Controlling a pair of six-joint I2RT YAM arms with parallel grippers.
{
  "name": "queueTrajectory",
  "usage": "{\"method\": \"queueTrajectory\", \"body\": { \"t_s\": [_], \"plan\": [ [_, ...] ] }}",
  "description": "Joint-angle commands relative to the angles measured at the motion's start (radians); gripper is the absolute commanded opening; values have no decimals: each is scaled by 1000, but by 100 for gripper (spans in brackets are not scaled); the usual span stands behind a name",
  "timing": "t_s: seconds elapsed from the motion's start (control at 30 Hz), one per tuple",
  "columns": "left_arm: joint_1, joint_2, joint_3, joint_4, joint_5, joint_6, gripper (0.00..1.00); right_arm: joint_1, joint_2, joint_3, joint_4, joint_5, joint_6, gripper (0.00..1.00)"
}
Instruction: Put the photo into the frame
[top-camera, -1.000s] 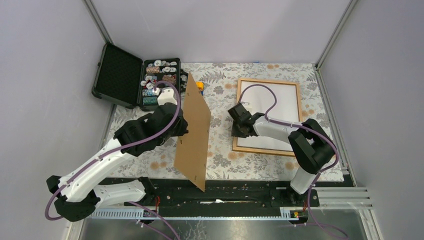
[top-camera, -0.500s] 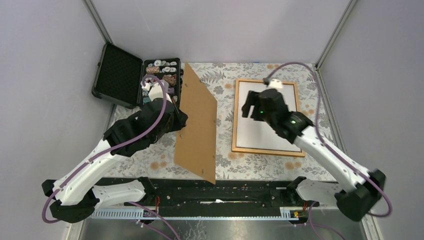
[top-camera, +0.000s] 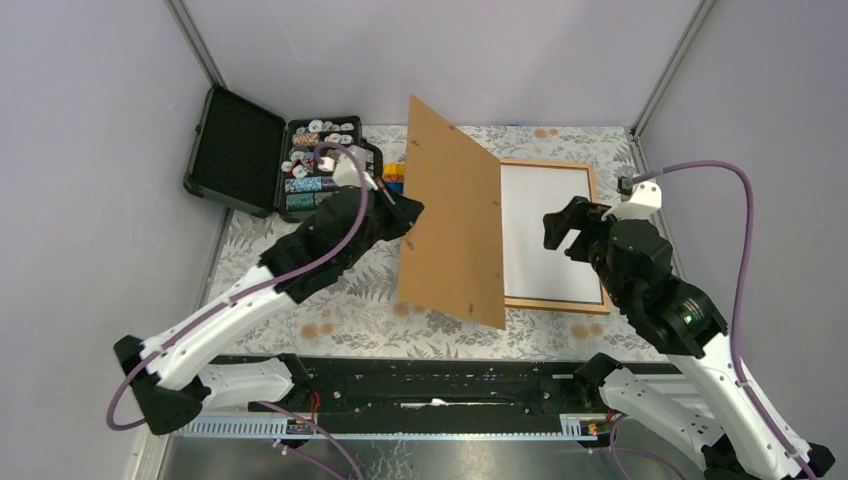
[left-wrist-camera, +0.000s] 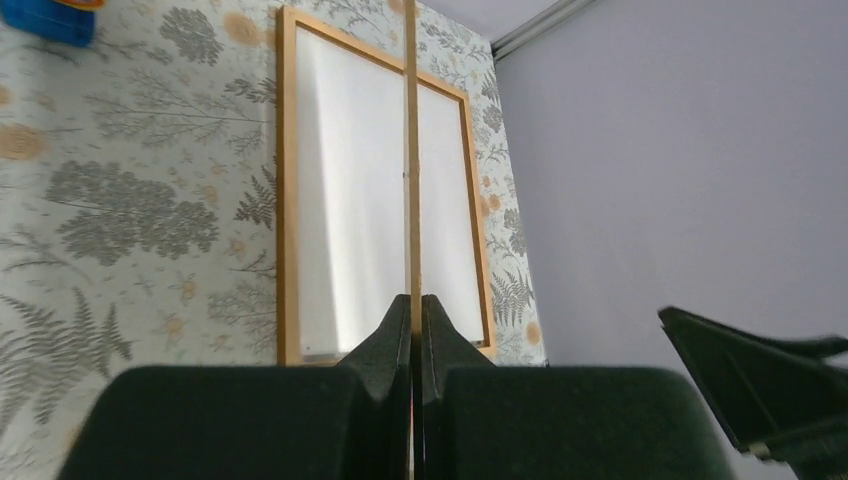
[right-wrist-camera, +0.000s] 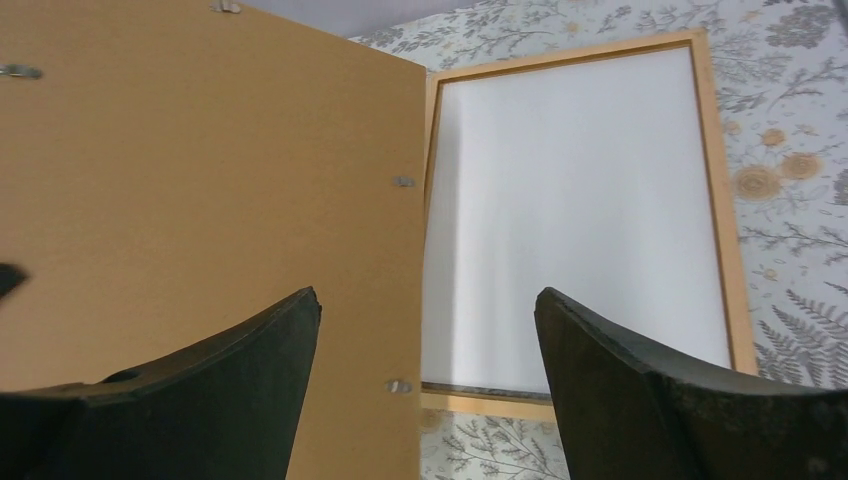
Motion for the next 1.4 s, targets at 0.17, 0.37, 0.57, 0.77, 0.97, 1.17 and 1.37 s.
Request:
{"method": "queueTrajectory", "body": {
  "t_s": [0.17, 0.37, 0.57, 0.77, 0.97, 1.17, 1.37],
  "plan": [
    [67, 232, -105, 585, 187, -161, 0, -1, -63, 27, -71, 107, -29, 90],
    [106, 432, -95, 768, 345, -193, 0, -1, -65, -3, -72, 104, -43, 100],
    [115, 551, -73, 860, 415, -231, 0, 0, -62, -20, -69, 103, -45, 100],
    [116, 644, -48, 937, 415, -278, 0, -1, -66, -31, -46, 101, -52, 100],
    [115, 745, -25, 1073, 438, -313, 0, -1, -65, -47, -25, 104, -68, 100],
    [115, 813, 4, 1162, 425, -313, 0, 0, -61, -52, -22, 104, -75, 100],
    [114, 888, 22, 1236, 407, -347, 0, 0, -65, -55, -22, 105, -81, 100]
  ]
}}
